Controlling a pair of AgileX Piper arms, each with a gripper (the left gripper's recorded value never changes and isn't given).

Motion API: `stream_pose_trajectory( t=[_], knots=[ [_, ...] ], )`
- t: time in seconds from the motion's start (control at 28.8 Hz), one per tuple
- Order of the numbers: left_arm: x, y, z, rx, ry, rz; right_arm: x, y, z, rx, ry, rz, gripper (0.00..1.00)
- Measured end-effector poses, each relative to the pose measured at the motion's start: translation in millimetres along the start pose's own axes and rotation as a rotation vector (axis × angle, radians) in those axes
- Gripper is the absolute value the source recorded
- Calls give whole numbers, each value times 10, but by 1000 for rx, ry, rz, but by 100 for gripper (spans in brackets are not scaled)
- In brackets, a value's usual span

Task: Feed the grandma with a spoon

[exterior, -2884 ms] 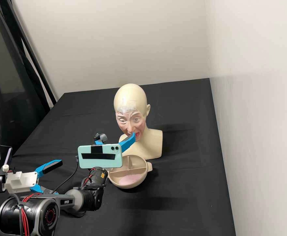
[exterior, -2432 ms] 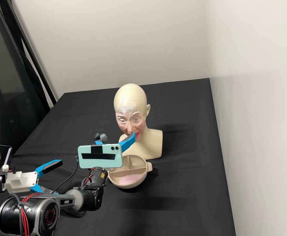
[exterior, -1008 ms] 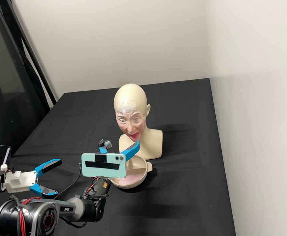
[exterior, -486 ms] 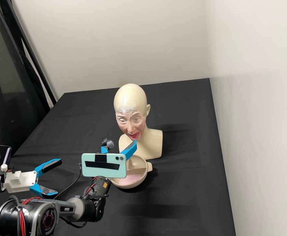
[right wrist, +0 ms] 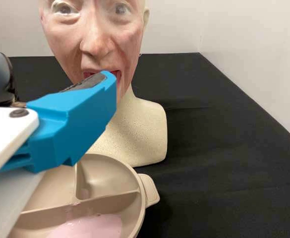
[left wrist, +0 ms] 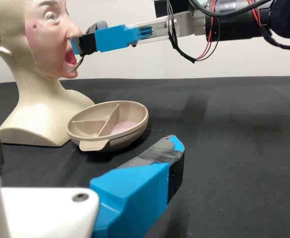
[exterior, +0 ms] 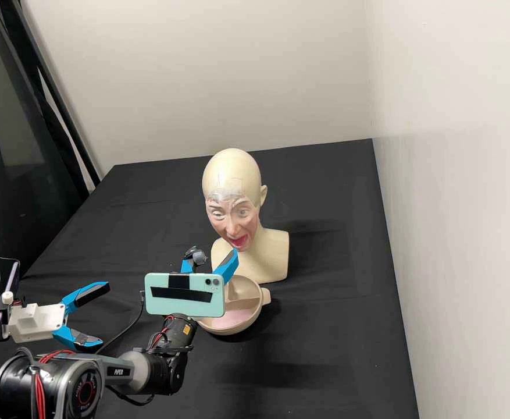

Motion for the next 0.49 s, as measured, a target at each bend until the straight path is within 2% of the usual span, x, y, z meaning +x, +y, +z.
stream_pose_trajectory(
  t=[0.49],
  knots=[
    [-1, 1, -6, 0, 2, 0, -11, -8, 9, 2, -3, -3, 0]
  ],
)
